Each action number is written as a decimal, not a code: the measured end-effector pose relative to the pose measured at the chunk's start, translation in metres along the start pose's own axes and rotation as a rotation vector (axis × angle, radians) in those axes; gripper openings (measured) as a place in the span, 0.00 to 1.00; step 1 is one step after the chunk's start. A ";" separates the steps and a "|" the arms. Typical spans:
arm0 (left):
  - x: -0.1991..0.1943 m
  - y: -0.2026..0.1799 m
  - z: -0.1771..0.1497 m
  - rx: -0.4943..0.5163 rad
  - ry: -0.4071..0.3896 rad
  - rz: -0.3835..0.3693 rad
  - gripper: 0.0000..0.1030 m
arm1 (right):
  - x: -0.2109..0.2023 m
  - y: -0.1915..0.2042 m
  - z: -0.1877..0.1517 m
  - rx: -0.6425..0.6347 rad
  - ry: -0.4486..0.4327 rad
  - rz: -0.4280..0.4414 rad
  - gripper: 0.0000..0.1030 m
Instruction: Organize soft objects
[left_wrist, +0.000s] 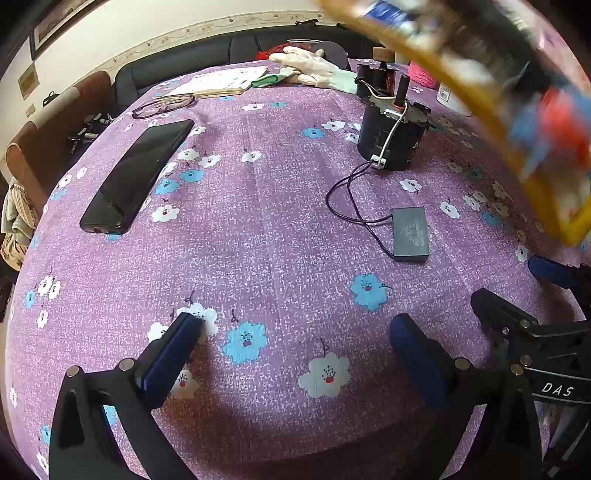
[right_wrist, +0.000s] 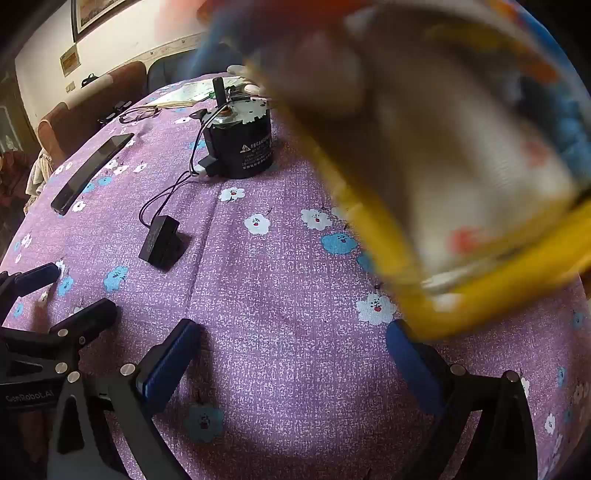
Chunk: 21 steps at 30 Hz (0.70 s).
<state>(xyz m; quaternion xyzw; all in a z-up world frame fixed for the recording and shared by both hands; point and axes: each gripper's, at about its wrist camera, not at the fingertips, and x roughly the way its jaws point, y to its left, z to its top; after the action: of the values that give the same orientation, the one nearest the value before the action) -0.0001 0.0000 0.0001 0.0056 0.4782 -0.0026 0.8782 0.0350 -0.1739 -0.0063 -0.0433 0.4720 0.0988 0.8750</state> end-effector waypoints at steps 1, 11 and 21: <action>0.000 0.000 0.000 0.000 0.001 -0.001 1.00 | 0.000 0.000 0.000 0.000 -0.001 0.000 0.99; -0.001 0.000 0.000 -0.001 0.001 -0.002 1.00 | -0.001 0.000 0.000 0.000 0.000 0.000 0.99; 0.001 0.001 -0.001 0.000 0.001 -0.002 1.00 | -0.003 0.002 -0.006 0.000 0.000 0.000 0.99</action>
<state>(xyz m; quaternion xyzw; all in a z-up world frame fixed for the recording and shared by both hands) -0.0005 0.0014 -0.0012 0.0050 0.4788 -0.0032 0.8779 0.0286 -0.1735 -0.0073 -0.0432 0.4720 0.0989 0.8750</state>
